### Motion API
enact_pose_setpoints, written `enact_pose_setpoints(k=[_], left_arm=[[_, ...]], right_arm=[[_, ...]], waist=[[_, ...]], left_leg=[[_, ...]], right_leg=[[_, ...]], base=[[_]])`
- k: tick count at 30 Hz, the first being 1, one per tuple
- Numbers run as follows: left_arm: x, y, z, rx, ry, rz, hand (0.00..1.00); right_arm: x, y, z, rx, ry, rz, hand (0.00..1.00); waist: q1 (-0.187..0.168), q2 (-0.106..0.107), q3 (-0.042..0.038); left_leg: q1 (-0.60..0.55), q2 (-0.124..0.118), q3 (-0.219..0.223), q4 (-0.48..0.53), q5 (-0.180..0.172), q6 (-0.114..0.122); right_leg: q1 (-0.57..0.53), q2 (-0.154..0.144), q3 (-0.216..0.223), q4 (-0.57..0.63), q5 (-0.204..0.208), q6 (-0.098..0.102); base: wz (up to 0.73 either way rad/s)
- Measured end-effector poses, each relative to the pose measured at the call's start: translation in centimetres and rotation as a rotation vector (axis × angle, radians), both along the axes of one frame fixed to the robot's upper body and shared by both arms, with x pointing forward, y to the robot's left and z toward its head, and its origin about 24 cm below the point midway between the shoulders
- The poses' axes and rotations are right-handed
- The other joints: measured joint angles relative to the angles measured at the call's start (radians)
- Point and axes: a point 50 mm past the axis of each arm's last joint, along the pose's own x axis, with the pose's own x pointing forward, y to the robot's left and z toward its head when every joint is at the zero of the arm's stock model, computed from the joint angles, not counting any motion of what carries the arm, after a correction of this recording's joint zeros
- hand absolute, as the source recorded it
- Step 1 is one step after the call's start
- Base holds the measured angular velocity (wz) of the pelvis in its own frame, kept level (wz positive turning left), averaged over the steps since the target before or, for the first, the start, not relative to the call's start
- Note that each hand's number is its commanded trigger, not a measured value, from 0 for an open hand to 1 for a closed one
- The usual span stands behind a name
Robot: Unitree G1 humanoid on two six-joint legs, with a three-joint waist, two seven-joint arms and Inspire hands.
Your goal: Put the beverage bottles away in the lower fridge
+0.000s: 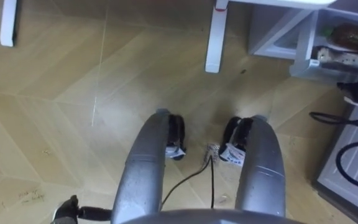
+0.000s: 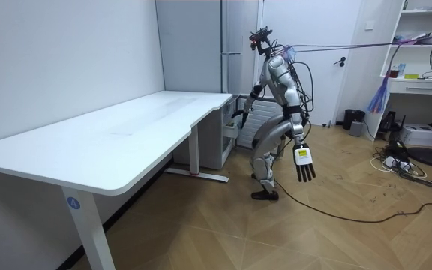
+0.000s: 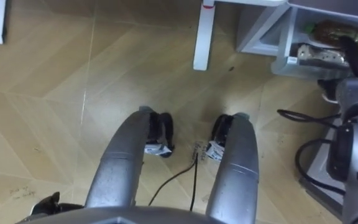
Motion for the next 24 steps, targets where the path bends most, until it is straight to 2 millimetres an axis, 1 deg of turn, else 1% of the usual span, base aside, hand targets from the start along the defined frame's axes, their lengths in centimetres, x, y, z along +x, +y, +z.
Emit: enact_pose_setpoints(k=[3, 4, 6, 8, 9, 12, 16, 21, 24], left_arm=[[0.1, 0.1, 0.1, 0.015, -0.014, 0.000, 0.00], [-0.1, 0.2, 0.1, 0.022, -0.012, 0.002, 0.00], [-0.2, 0.3, 0.1, 0.024, -0.010, 0.002, 0.00], [-0.1, 0.3, 0.1, 0.023, -0.015, 0.000, 0.00], [-0.1, 0.3, 0.1, 0.024, -0.015, 0.000, 0.00], [0.1, 0.5, 0.3, 0.029, -0.023, -0.005, 0.00], [0.0, 1.1, 0.5, 0.045, -0.021, -0.008, 0.00], [-0.2, 1.1, 0.7, 0.043, -0.046, -0.019, 0.00], [-0.4, 1.1, 0.7, 0.040, -0.043, -0.019, 0.00]], right_arm=[[1.5, 0.1, 2.0, -0.022, -0.071, 0.017, 0.00], [1.6, 0.1, 2.2, -0.041, -0.071, 0.032, 0.00], [1.7, 0.3, 2.2, -0.080, -0.045, 0.073, 0.00], [1.8, 0.4, 2.3, -0.089, -0.045, 0.081, 0.00], [1.8, 0.3, 2.3, -0.092, -0.043, 0.080, 0.00], [1.8, 0.1, 2.5, -0.097, -0.039, 0.075, 0.00], [2.0, 0.2, 2.8, -0.126, -0.031, 0.098, 0.00], [2.7, 0.9, 3.7, -0.134, -0.023, 0.146, 0.00], [2.8, 0.9, 3.7, -0.140, -0.014, 0.151, 0.00]], waist=[[0.003, -0.005, -0.0005], [0.003, -0.011, -0.0011], [0.001, -0.021, -0.0024], [0.003, -0.025, -0.0025], [0.007, -0.026, -0.0023], [0.017, -0.027, -0.0022], [0.017, -0.027, -0.0022], [0.007, -0.028, -0.0024], [0.008, -0.028, -0.0022]], left_leg=[[0.003, 0.000, -0.003, 0.000, 0.003, 0.005], [0.011, 0.001, -0.003, 0.000, 0.003, 0.005], [0.019, 0.001, -0.005, 0.000, 0.003, 0.005], [0.019, 0.001, -0.008, 0.001, 0.003, 0.005], [0.019, 0.000, -0.008, 0.002, 0.003, 0.005], [0.019, -0.001, -0.008, 0.002, 0.001, 0.002], [0.024, -0.002, -0.009, 0.003, 0.002, 0.003], [0.026, -0.002, -0.009, 0.002, 0.002, 0.003], [0.026, -0.002, -0.009, 0.003, 0.002, 0.003]], right_leg=[[0.006, -0.001, -0.004, 0.002, -0.002, -0.006], [0.014, -0.001, -0.005, 0.003, -0.003, -0.009], [0.023, 0.000, -0.007, 0.002, -0.006, -0.009], [0.026, 0.000, -0.009, 0.002, -0.007, -0.007], [0.026, -0.001, -0.009, 0.002, -0.009, -0.002], [0.026, -0.003, -0.009, 0.002, -0.010, -0.002], [0.031, -0.004, -0.009, 0.003, -0.010, -0.002], [0.034, -0.003, -0.009, 0.002, -0.008, 0.001], [0.034, -0.003, -0.009, 0.002, -0.008, 0.001]], base=[[0.05], [0.00], [0.00], [0.04], [0.00], [0.00], [0.00], [0.00], [0.00]])
